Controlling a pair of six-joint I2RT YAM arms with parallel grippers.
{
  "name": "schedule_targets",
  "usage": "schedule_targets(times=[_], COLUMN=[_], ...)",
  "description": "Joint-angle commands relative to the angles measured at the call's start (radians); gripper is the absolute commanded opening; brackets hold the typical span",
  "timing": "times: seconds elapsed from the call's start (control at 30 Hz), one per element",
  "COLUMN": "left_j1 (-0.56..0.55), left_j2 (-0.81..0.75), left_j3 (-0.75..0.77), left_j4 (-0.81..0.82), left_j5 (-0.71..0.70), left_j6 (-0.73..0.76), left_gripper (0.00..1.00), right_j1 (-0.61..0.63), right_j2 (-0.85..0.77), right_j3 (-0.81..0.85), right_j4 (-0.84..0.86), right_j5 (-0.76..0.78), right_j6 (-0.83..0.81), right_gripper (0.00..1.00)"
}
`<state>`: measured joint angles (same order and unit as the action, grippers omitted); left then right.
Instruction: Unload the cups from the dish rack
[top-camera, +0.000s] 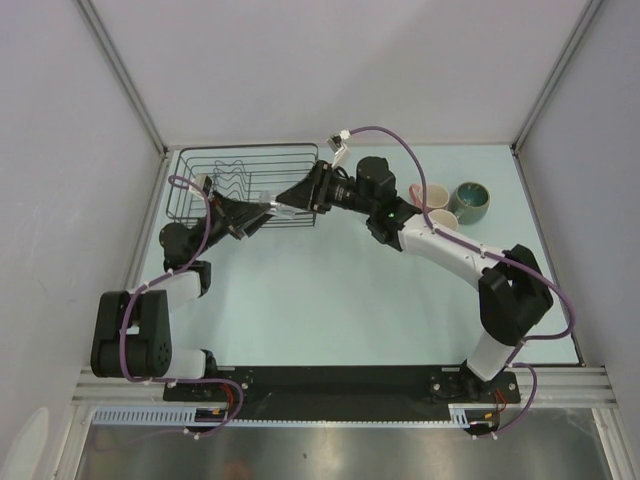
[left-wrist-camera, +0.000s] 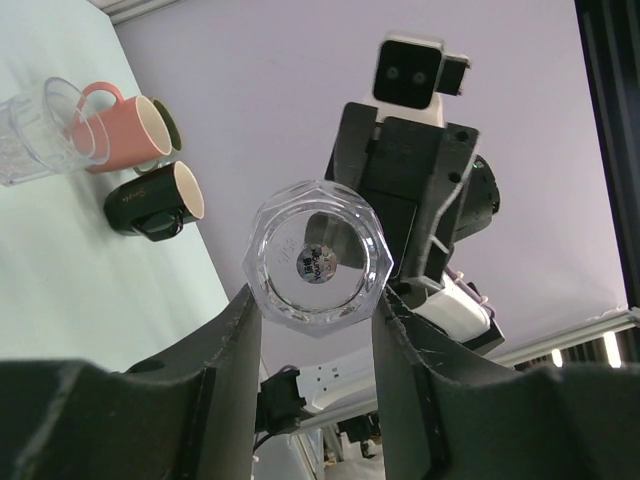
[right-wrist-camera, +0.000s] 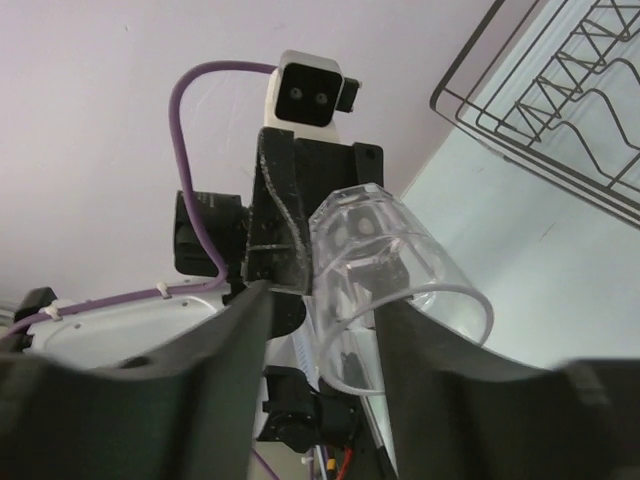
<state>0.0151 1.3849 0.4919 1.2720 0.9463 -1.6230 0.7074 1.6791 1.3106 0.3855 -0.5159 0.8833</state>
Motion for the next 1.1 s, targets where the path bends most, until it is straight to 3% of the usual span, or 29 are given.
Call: schedule_targets(times=[0.0, 0.03, 0.13, 0.3, 0.4, 0.43, 0.47, 0.5, 0.67, 0.77, 0.83, 0.9, 0.93, 1.03, 1.07], left_j1=[-0.032, -0.032, -0.032, -0.032, -0.032, -0.032, -0.032, -0.032, -0.030, -0.030, -0.033, -0.041, -0.044, -0.050, -0.056], left_j2=[-0.034, -0.034, -0.030, -0.014, 0.003, 0.008, 0.014, 0.014, -0.001, -0.017, -0.050, -0.069, -0.090, -0.153, -0.176], left_j3=[-0.007, -0.007, -0.007, 0.000, 0.013, 0.016, 0.023, 0.028, 0.060, 0.092, 0.132, 0.221, 0.230, 0.228, 0.234], left_j4=[0.081, 0.079, 0.081, 0.089, 0.090, 0.087, 0.081, 0.044, -0.127, -0.351, -0.663, -1.006, -1.046, -1.150, -1.196], left_j5=[-0.003, -0.003, -0.003, -0.004, 0.003, 0.003, 0.005, 0.003, -0.021, -0.069, -0.151, -0.228, -0.257, -0.363, -0.474], left_j6=[0.011, 0.011, 0.011, 0.008, 0.006, 0.011, 0.015, 0.024, 0.142, 0.276, 0.466, 0.621, 0.709, 0.796, 0.830], left_gripper=[0.00, 0.00, 0.00, 0.00, 0.30, 0.56, 0.66, 0.99, 1.00, 1.00, 1.00, 1.00, 1.00, 1.00, 1.00], right_j1=[-0.005, -0.006, -0.003, -0.006, -0.016, -0.017, -0.019, -0.025, -0.011, -0.002, 0.010, 0.032, 0.036, 0.040, 0.040], right_j2=[0.059, 0.062, 0.067, 0.045, 0.007, -0.005, -0.042, -0.059, -0.186, -0.228, -0.222, -0.208, -0.172, -0.112, -0.101], right_j3=[0.064, 0.064, 0.058, 0.042, 0.035, 0.033, 0.035, 0.039, 0.076, 0.130, 0.189, 0.222, 0.263, 0.297, 0.291], right_j4=[0.088, 0.102, 0.107, 0.089, 0.047, 0.005, -0.023, -0.054, -0.364, -0.596, -0.774, -0.882, -0.995, -1.162, -1.186], right_j5=[-0.062, -0.067, -0.075, -0.067, -0.049, -0.038, -0.015, 0.000, 0.184, 0.357, 0.477, 0.698, 0.773, 0.970, 1.011], right_j6=[0.049, 0.054, 0.060, 0.045, 0.026, -0.001, -0.018, -0.041, -0.289, -0.384, -0.431, -0.469, -0.477, -0.459, -0.457], right_gripper=[0.35, 0.21, 0.00, 0.00, 0.00, 0.00, 0.00, 0.00, 0.00, 0.00, 0.00, 0.00, 0.00, 0.00, 0.00])
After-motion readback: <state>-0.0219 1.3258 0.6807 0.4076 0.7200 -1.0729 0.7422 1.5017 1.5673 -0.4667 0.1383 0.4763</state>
